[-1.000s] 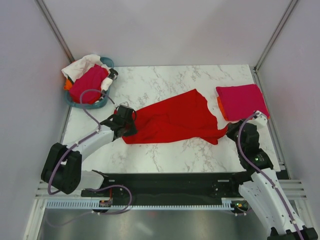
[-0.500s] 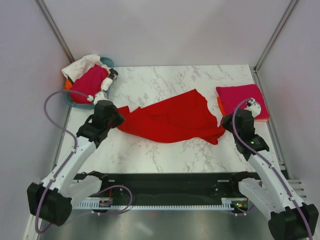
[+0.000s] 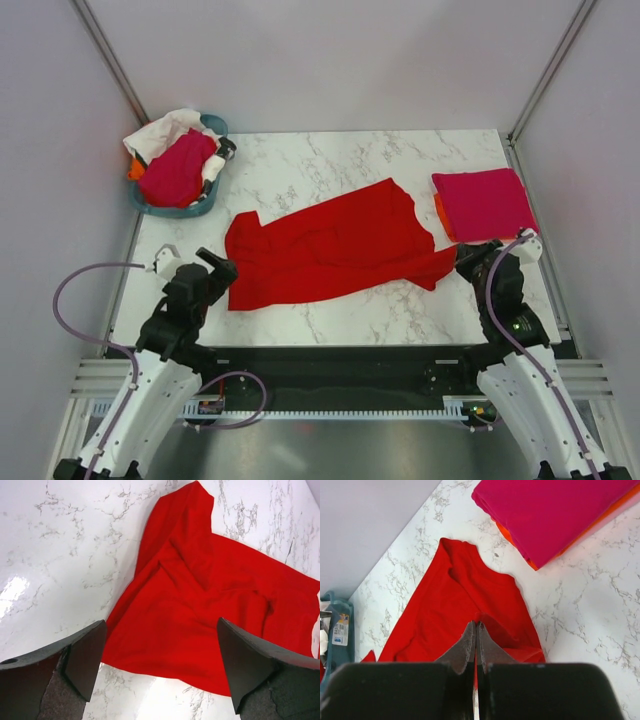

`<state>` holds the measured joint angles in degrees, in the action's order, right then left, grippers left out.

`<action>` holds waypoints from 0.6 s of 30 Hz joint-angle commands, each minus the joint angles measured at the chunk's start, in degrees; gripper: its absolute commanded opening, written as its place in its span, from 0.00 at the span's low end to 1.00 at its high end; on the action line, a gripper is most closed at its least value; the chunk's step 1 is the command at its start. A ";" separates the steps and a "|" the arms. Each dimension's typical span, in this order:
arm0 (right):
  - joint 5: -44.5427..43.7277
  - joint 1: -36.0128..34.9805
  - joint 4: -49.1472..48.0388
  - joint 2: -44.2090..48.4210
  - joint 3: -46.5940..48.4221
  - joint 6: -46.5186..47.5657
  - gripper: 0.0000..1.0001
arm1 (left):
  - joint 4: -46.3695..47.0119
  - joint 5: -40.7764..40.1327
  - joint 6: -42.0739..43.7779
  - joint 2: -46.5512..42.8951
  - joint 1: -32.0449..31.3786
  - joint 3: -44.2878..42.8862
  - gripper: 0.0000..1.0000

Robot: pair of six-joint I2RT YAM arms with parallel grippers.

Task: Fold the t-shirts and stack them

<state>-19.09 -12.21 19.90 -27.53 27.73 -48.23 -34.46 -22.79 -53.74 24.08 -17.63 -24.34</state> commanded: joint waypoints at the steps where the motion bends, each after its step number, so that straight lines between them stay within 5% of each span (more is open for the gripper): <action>1: 0.90 0.08 -0.39 -0.15 0.13 0.76 0.00 | 1.23 -2.10 2.91 3.24 0.05 -4.30 0.98; 8: 6.07 0.08 -2.05 -6.56 1.10 2.96 0.00 | 6.50 11.52 17.17 28.36 0.14 -17.39 0.95; 14: 7.05 0.08 -3.38 -6.84 1.19 4.02 0.00 | 13.09 11.45 19.02 37.61 0.14 -18.81 0.74; 18: 8.10 0.08 -3.38 -7.36 1.54 4.72 0.00 | 14.15 8.20 20.33 43.59 -0.04 -20.39 0.72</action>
<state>-12.60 -12.21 18.72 -34.74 27.66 -44.91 -23.81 -12.97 -37.39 64.77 -17.58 -41.76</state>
